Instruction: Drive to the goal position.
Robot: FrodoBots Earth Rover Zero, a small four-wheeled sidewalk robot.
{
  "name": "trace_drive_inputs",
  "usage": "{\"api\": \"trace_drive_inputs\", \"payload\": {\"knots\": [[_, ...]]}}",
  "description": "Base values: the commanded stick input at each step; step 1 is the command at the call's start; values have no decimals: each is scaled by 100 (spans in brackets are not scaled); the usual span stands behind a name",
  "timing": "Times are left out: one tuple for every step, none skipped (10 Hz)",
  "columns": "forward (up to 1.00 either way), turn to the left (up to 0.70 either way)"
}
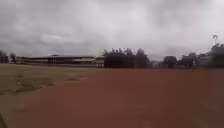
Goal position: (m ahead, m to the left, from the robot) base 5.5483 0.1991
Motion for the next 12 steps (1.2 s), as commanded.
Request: {"api": "trace_drive_inputs", "payload": {"knots": [[70,0],[70,0],[70,0],[70,0],[70,0],[70,0],[70,0],[70,0],[70,0],[70,0],[70,0],[70,0]]}}
